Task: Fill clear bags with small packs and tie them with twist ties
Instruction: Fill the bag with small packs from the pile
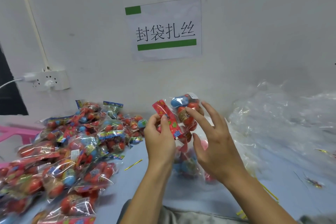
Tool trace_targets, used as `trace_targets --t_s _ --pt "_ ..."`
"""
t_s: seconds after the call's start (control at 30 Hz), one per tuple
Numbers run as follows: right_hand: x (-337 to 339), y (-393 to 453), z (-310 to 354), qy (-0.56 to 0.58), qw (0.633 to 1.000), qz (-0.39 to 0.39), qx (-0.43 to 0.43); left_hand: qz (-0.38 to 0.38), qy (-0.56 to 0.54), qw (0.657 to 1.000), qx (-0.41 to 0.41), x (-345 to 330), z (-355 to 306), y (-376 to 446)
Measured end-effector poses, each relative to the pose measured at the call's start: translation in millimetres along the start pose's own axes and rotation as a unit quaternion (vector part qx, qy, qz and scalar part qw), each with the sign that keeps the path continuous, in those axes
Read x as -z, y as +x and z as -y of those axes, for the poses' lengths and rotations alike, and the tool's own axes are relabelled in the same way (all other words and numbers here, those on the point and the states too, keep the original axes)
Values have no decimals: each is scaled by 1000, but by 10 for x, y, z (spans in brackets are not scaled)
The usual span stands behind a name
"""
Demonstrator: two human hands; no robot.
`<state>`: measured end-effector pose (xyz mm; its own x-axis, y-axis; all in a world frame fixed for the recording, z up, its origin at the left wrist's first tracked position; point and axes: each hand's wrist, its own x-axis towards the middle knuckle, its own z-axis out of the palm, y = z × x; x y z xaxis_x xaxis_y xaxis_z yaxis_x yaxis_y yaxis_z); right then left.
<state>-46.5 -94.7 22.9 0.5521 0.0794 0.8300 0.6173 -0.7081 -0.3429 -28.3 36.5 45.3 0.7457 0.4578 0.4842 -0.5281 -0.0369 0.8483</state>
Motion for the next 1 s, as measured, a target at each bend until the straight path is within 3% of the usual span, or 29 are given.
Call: trace_targets --t_s 0.13,0.27,0.6,0.77,0.9,1.0 --pt "27 8 -17 26 1000 -14 -10 52 -89 991 88 -16 -50 -19" --pt "40 29 -26 28 998 -51 -29 123 -211 956 164 6 -109 -57" --pt "63 81 -86 81 984 -109 -119 202 -201 952 113 -27 -1 -64" --pt "107 119 -37 146 957 -158 -194 170 -193 955 148 -26 0 -30" --pt "133 144 -18 195 930 -186 -249 63 -180 958 214 -25 25 46" --pt "125 154 44 200 932 -194 -234 19 -203 954 221 -2 45 101"
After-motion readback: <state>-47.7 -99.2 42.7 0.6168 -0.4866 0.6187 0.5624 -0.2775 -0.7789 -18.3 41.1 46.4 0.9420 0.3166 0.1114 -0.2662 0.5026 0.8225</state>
